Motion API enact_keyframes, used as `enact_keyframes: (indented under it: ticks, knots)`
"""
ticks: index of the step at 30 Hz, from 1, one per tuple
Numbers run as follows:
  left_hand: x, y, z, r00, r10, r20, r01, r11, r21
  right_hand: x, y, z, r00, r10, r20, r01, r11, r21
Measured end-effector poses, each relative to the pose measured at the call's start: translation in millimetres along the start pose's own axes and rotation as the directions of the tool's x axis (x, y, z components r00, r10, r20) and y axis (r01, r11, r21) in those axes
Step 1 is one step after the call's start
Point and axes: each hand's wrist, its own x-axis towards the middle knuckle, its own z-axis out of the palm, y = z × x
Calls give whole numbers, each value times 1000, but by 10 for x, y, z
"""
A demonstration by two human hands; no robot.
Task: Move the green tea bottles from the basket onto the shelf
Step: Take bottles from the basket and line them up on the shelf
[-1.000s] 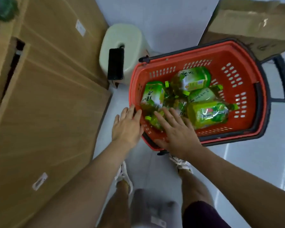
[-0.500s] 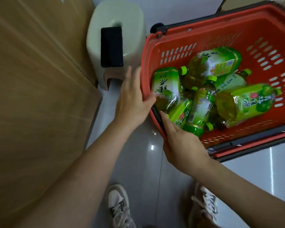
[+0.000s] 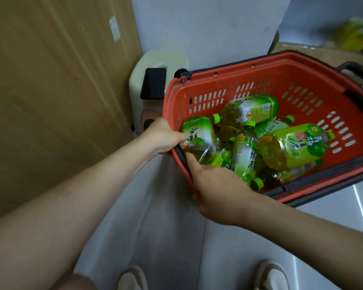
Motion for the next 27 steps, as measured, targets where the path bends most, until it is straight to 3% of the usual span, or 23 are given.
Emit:
enact_keyframes:
  ticks: [4, 9, 11, 16, 20, 27]
  knots:
    - [-291, -159, -187, 999, -31, 9, 31, 999, 29, -89, -235, 96, 995, -92, -31, 94, 994, 58]
    - [-697, -417, -492, 993, -118, 10, 116, 985, 126, -238, -508, 140, 955, -280, 95, 260, 949, 177]
    - [-833, -550, -582, 989, -147, -11, 147, 976, 164, -348, -421, 10, 931, -338, 139, 329, 941, 81]
    - [-981, -950, -767, 961, -169, -217, 229, 929, 292, -628, -50, -298, 901, -75, 428, 111, 992, -60]
    - [-1144, -1084, -814, 927, -84, -366, 282, 800, 529, -726, -176, -117, 911, -122, 393, 169, 982, -88]
    - [-1327, -1230, -1003, 931, -42, -363, 280, 721, 634, -694, -519, -46, 895, -111, 432, 147, 988, -50]
